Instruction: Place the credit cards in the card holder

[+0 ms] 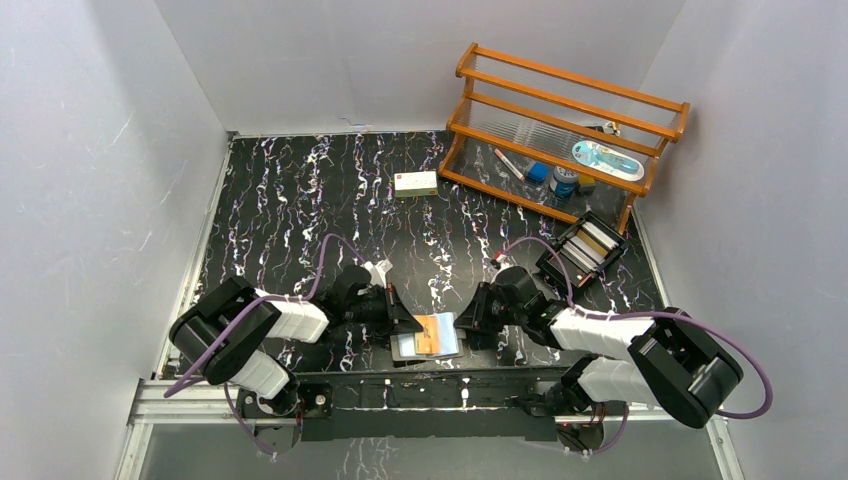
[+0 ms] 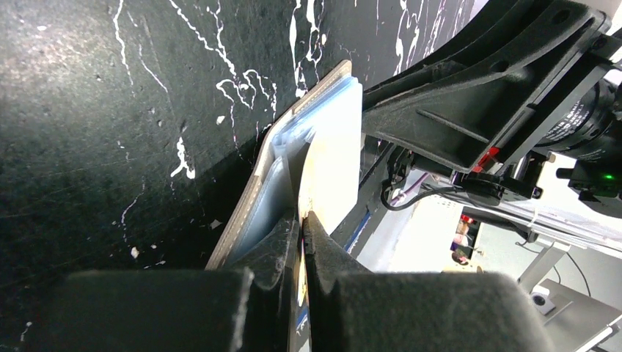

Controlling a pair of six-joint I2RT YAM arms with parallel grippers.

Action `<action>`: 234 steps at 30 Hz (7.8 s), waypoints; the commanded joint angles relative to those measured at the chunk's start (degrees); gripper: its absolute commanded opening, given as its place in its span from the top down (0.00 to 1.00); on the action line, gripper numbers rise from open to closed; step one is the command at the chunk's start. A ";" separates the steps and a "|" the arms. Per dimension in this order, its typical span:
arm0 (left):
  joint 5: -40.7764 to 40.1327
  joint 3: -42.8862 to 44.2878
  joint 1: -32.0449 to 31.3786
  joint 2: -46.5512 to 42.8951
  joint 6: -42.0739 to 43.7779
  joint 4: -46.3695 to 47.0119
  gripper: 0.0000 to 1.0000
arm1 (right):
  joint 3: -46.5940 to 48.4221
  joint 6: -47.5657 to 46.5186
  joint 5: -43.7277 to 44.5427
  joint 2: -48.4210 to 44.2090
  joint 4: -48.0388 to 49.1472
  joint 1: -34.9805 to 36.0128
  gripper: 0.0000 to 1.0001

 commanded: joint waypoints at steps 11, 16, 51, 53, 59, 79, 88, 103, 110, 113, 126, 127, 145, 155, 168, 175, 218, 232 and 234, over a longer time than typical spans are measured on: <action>-8.70 4.67 -4.64 3.32 1.50 -3.19 1.00 | -4.17 10.83 2.95 -1.18 5.52 1.89 0.75; -11.59 6.37 -4.64 -0.77 3.13 -13.68 0.75 | -2.13 9.89 4.61 -2.61 0.32 2.19 0.73; -12.07 15.26 -6.40 -5.25 0.44 -27.86 0.49 | 7.75 7.43 8.40 6.53 -1.77 10.85 0.82; -10.90 15.16 -6.41 -6.06 -0.59 -27.21 0.49 | 7.47 7.63 8.93 6.49 -1.88 11.01 0.82; -7.73 16.00 -6.31 -8.54 -3.17 -24.37 0.48 | 7.11 8.12 9.12 7.90 -0.29 11.88 0.82; -12.83 32.39 4.22 -14.05 17.93 -64.29 0.41 | 16.39 -21.73 11.28 2.47 -14.19 12.03 0.64; -12.61 27.77 13.66 -16.13 21.34 -69.15 0.43 | 19.71 -32.45 4.85 8.25 -15.62 11.98 0.58; -7.87 19.20 20.12 -12.09 21.16 -62.82 0.68 | 24.69 -58.21 0.76 11.03 -24.97 12.00 0.48; -2.39 15.01 20.12 -9.22 18.31 -56.62 0.79 | 26.90 -60.90 -4.06 14.47 -24.75 12.12 0.44; -0.91 14.34 20.06 -9.27 17.96 -55.43 0.80 | 28.47 -61.63 -4.13 16.20 -24.49 12.24 0.44; 7.27 14.06 20.13 -12.35 15.50 -51.62 0.83 | 29.50 -61.42 -4.27 17.90 -13.55 13.58 0.66; 7.42 14.13 20.12 -12.70 15.51 -51.46 0.81 | 29.61 -61.27 -4.00 17.80 -12.88 13.63 0.69; 7.55 13.07 19.46 -12.96 14.11 -49.16 0.71 | 16.46 -50.02 -5.48 12.25 17.67 13.62 0.94; 5.86 12.77 18.53 -10.65 14.50 -48.65 0.71 | 11.15 -40.86 -5.44 13.17 33.95 13.62 0.97; 2.99 12.78 17.03 -7.80 14.62 -48.83 0.70 | 7.79 -34.47 -4.85 17.08 46.84 13.61 0.97; 0.98 12.91 16.72 -5.86 15.13 -49.35 0.69 | 6.36 -40.71 -7.75 15.16 47.69 13.62 0.95; -1.91 22.08 12.59 -11.39 18.73 -56.10 0.60 | 21.14 -2.39 7.39 9.62 -6.08 13.61 0.53; -1.42 17.72 11.44 -8.74 15.87 -50.81 0.77 | 18.59 -18.71 -26.70 23.20 17.33 4.49 0.39; -2.16 17.55 11.51 -8.36 16.25 -51.19 0.77 | 18.65 -18.99 -27.96 23.22 17.38 4.44 0.39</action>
